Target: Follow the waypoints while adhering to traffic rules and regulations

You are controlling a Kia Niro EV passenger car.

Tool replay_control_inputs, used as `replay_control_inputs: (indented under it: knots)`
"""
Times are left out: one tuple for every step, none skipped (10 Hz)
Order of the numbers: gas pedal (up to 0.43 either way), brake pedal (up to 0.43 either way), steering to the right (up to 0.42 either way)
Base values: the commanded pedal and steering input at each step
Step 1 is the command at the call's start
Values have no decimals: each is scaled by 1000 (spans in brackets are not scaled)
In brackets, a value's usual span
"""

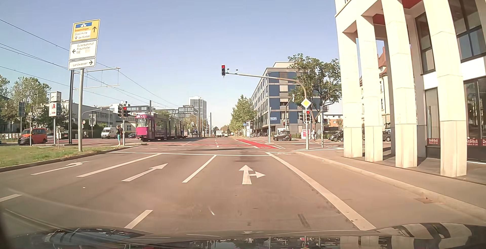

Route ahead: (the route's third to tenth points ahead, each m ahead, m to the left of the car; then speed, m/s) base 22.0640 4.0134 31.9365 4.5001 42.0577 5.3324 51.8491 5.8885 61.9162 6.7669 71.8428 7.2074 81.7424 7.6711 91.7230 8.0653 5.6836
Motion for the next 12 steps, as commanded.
replay_control_inputs:
  knots:
    - [0,116,-12]
    - [0,122,-12]
    - [0,128,-12]
    - [0,134,-12]
    - [0,140,-12]
    - [0,146,-12]
    - [0,152,-12]
    - [0,152,-12]
    - [0,159,-12]
    - [0,159,-12]
    - [0,171,-12]
    - [0,171,-12]
